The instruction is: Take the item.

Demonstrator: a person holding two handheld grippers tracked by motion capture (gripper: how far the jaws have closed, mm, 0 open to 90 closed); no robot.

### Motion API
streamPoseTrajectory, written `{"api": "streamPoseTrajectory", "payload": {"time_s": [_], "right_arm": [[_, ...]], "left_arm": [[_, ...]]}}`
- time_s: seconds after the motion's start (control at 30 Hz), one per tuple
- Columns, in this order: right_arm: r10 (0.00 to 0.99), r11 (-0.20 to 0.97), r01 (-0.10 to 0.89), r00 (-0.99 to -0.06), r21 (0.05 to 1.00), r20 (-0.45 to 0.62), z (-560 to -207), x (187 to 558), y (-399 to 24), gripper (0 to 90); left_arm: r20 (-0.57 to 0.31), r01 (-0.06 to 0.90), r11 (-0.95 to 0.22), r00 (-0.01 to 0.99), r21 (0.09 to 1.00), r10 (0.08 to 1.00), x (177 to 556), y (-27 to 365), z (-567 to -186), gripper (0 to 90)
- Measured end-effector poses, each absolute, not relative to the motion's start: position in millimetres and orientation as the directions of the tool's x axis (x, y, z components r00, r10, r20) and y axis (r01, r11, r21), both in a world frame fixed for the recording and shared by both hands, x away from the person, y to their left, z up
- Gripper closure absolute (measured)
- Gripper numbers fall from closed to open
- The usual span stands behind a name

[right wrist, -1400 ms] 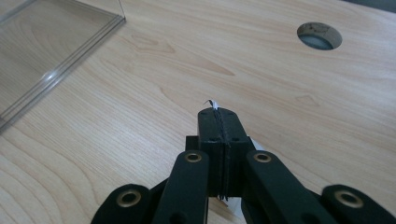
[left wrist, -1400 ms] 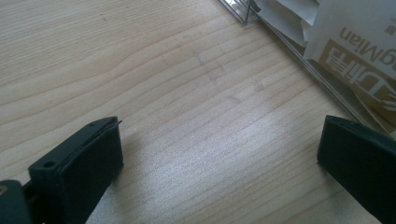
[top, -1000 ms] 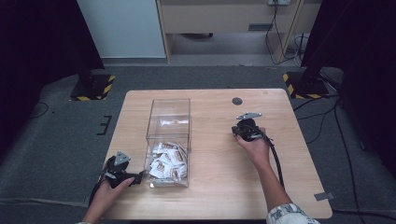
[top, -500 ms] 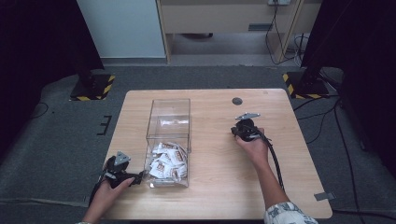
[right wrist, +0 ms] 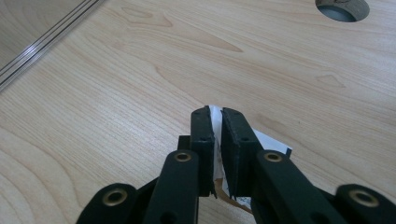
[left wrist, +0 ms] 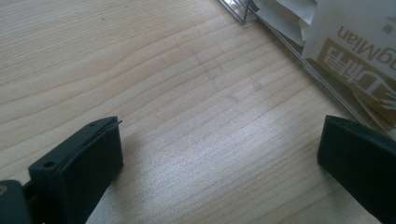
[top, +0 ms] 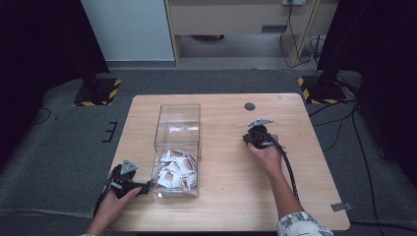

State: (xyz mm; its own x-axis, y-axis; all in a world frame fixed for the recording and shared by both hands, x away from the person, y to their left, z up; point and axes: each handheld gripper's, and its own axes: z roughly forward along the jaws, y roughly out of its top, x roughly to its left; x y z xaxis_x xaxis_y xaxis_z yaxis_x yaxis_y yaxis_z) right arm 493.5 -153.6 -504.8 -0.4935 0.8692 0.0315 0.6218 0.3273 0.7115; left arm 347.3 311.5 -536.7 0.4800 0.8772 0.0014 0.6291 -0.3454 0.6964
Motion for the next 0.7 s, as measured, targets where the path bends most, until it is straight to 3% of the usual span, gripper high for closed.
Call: {"api": "streamPoseTrajectory", "payload": {"time_s": [0.4,0.7], "right_arm": [[0.874,0.311,0.617,-0.485,0.723,0.038,-499.6,492.6,-156.0,73.3],[0.878,0.294,0.623,-0.477,0.725,0.053,-495.9,491.1,-156.4,61.7]], "left_arm": [[0.001,0.629,-0.345,0.48,0.696,0.877,347.3,311.5,-536.7,0.0],[0.001,0.629,-0.345,0.48,0.696,0.877,347.3,311.5,-536.7,0.0]]}}
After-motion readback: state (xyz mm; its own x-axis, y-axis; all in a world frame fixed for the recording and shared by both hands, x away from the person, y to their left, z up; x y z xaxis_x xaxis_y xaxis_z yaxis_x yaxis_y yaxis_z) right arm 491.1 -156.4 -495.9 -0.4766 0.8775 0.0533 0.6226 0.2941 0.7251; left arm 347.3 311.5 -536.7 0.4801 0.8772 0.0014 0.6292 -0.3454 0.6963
